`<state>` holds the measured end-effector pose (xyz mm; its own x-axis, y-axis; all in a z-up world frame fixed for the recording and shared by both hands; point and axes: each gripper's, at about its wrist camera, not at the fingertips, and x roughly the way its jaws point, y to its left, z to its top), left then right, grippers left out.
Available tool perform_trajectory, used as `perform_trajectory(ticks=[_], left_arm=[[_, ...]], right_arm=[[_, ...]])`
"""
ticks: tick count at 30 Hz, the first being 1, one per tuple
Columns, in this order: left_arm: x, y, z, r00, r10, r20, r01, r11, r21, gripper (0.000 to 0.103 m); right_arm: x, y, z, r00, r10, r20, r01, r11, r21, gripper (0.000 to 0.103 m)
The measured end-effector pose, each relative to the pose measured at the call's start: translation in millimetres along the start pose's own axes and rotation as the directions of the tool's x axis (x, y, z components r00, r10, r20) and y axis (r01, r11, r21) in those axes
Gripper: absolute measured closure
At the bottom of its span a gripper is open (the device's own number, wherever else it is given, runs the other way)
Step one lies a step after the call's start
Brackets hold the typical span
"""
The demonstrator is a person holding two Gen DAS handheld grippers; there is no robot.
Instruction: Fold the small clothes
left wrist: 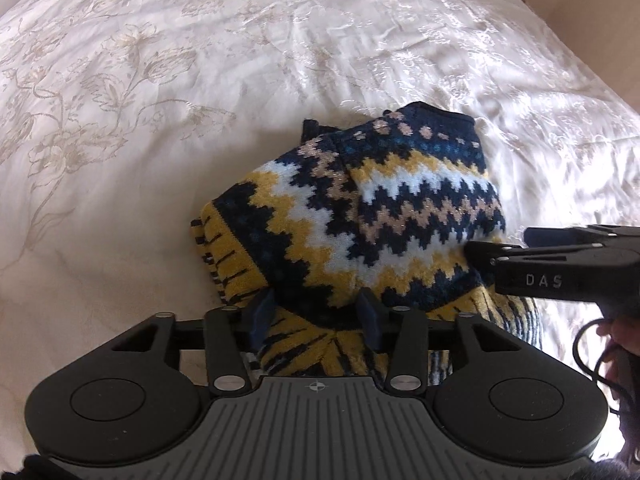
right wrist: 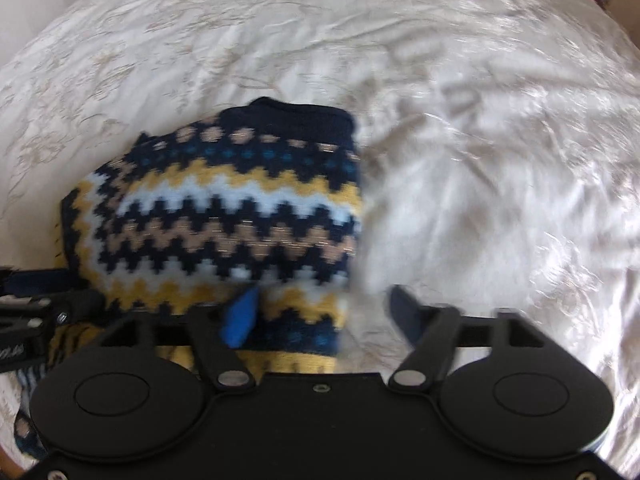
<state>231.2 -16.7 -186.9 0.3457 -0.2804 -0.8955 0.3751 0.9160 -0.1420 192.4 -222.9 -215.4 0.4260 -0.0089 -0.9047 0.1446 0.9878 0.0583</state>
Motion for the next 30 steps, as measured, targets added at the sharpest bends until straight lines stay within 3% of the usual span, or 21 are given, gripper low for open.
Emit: perform_trajectory(ticks=[3, 7, 10, 16, 25, 30], left_arm=[[-7, -1, -4, 1.000, -0.015, 0.007, 0.015, 1.000, 0.011, 0.032], [-6, 7, -20, 0.998, 0.048, -0.033, -0.048, 0.999, 0.002, 0.016], [-9, 20, -38, 0.999, 0.031, -0.022, -0.032, 0.995, -0.093, 0.012], [-31, 18, -57, 0.996, 0.082, 0.031, -0.078, 0.991, -0.112, 0.012], [-24, 10, -95, 0.988, 0.147, -0.040, -0.149, 0.988, -0.042, 0.009], [-37, 13, -102, 0.987, 0.161, -0.008, -0.161, 0.984, -0.072, 0.009]], right_arm=[[-3, -13, -2, 0.999, 0.034, -0.007, -0.034, 0.997, 0.066, 0.010], [-8, -15, -10, 0.999, 0.029, 0.017, -0.029, 0.998, 0.050, 0.006], [-12, -12, -19, 0.998, 0.051, 0.024, -0.052, 0.998, 0.033, 0.005], [-31, -3, -39, 0.996, 0.076, 0.048, -0.073, 0.996, -0.056, 0.004], [-30, -2, -96, 0.993, 0.104, -0.063, -0.111, 0.987, -0.116, 0.001], [-45, -13, -110, 0.991, 0.122, -0.056, -0.127, 0.985, -0.114, 0.002]])
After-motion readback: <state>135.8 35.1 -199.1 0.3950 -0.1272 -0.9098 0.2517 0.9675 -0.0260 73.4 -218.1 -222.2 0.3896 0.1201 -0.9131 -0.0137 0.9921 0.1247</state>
